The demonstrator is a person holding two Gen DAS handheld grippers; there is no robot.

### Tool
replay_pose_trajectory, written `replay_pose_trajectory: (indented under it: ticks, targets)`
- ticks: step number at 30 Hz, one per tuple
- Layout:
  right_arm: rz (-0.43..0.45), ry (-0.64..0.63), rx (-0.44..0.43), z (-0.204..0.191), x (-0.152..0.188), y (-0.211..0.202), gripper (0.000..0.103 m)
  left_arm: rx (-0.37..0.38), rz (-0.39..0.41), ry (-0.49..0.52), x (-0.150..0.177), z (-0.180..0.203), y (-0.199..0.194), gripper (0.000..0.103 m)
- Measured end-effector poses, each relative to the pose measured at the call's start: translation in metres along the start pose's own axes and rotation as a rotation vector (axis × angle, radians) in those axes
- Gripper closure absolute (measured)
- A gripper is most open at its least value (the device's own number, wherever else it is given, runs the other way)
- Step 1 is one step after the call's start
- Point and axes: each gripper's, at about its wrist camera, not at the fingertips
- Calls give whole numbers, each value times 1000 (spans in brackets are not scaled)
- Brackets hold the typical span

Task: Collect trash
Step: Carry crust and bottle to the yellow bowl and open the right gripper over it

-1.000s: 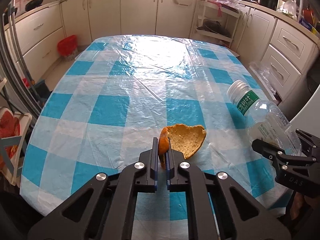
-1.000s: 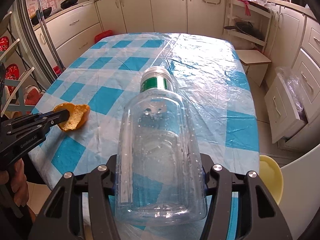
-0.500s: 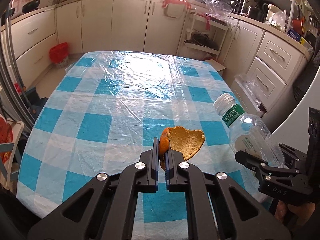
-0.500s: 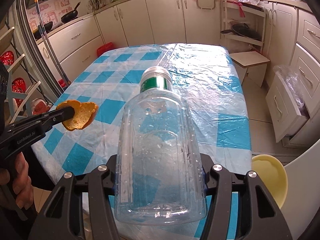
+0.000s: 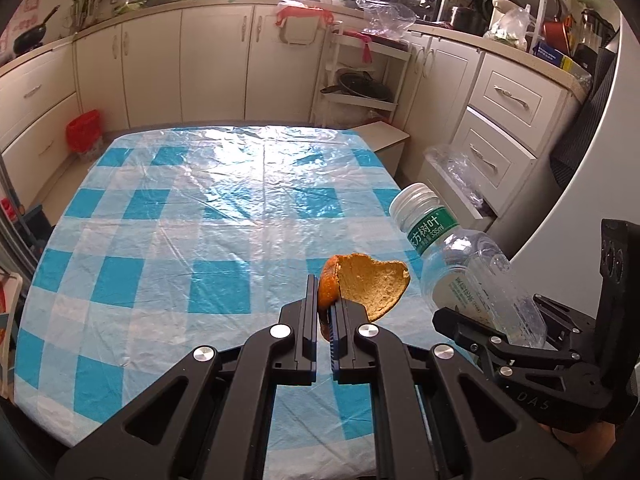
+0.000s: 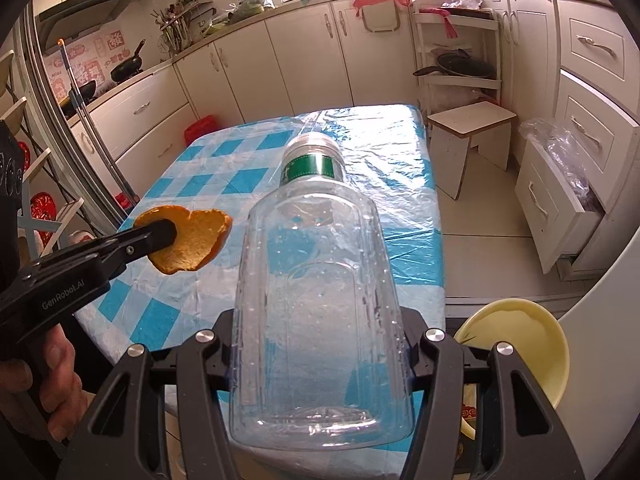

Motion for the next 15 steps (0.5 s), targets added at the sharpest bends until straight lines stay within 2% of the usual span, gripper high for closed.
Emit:
replay_pose_trajectory:
  ticks: [8,12,15]
  targets:
    - [23,162,89,51,4,-14,47,69,-4,57,-10,49,14,98]
    - [-17,211,143,78,1,-19,47,108,-22,88,-11,75,28,98]
    - [-56,185,196,96,-8,-23,47,138,-26,107,-12,95,36,98]
Point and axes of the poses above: each gripper's, at about its wrist camera, not at the fingertips, and y roughly the way its jaws point, z to its right, x to its underside, and after that the axes turned 1 degree about x, right-handed
